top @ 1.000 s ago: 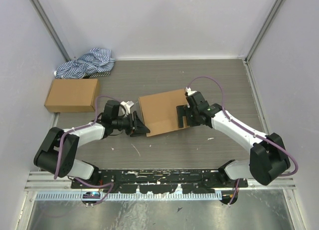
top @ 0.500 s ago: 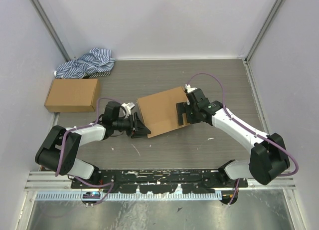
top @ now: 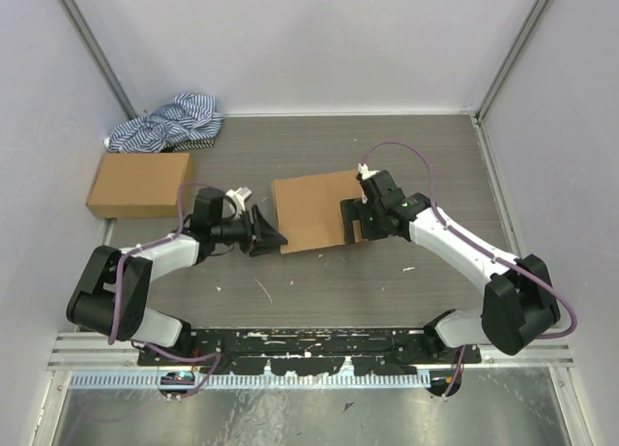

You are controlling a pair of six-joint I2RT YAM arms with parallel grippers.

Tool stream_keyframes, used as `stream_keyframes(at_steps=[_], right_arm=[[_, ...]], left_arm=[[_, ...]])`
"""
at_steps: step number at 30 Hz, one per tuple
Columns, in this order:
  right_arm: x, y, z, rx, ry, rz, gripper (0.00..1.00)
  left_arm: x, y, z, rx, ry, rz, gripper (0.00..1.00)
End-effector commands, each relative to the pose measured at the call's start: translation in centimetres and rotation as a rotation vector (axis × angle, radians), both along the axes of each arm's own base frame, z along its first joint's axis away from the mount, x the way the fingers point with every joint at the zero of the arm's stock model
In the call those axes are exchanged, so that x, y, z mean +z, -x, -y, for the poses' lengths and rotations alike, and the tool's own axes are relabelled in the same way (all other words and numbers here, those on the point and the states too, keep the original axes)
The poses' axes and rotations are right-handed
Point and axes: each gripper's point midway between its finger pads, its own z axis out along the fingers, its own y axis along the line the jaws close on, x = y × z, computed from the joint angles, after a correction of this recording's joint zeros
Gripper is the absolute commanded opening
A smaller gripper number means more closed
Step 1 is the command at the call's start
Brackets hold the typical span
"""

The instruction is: Fold the paper box

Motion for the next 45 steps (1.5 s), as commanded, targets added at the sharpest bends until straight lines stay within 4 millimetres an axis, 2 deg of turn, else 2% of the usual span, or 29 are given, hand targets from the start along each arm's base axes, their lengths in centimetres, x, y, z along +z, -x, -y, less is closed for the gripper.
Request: stream_keyframes(at_steps=[1,4,7,9,12,17,19,23,28,32,37,40,45], right_arm=[[2.4,-1.1,-2.8,0.009,-0.112,0.04,1.0],[2.6,-2.4,-0.9,-0.083,-0.019,0.078,1.0],[3.2,-4.1,0.3,-0.149,0.007,0.108,1.0],[3.6,-5.0,0.5,-0.168,-0.002,0.113,1.0],[4.2,-6.2,1.2,-0.2,0.012,0.129,1.0],[3.9,-8.4,2.3,-0.243,-0.048,0.127,1.0],[3.0,-9.7,2.6,-0.257,-0.073,0.114,1.0],[1.0,-11.7,2.2,-0.255,-0.109,0.086,0.97],[-2.4,-13.3,1.2,-0.232,-0.108,0.013,0.88],[-4.4,-14.0,0.5,-0.212,-0.103,-0.026,0.77],[-4.7,-14.5,-0.2,-0.188,-0.122,-0.035,0.71],[-4.0,-14.3,-1.2,-0.162,-0.172,-0.043,0.68],[-3.7,-12.5,-3.0,-0.119,-0.246,-0.083,0.68]], left_arm=[[5.1,-4.8,0.4,0.05,0.052,0.162,0.57],[5.0,-6.8,-1.0,0.109,-0.064,0.196,0.63],[4.0,-8.3,-4.1,0.183,-0.323,0.257,0.66],[4.2,-9.5,-5.6,0.23,-0.435,0.3,0.67],[4.2,-10.6,-6.4,0.23,-0.51,0.315,0.68],[3.0,-13.5,-6.1,0.274,-0.525,0.327,0.67],[2.0,-15.1,-5.8,0.278,-0.537,0.33,0.67],[1.3,-18.5,-4.1,0.25,-0.496,0.356,0.66],[-1.4,-20.9,-2.8,0.23,-0.474,0.351,0.65],[-3.7,-21.3,-2.2,0.206,-0.459,0.324,0.64],[-5.4,-20.5,-2.3,0.192,-0.465,0.29,0.59],[-5.2,-19.4,-2.5,0.187,-0.467,0.263,0.54],[-3.8,-17.2,-3.1,0.189,-0.482,0.219,0.52]])
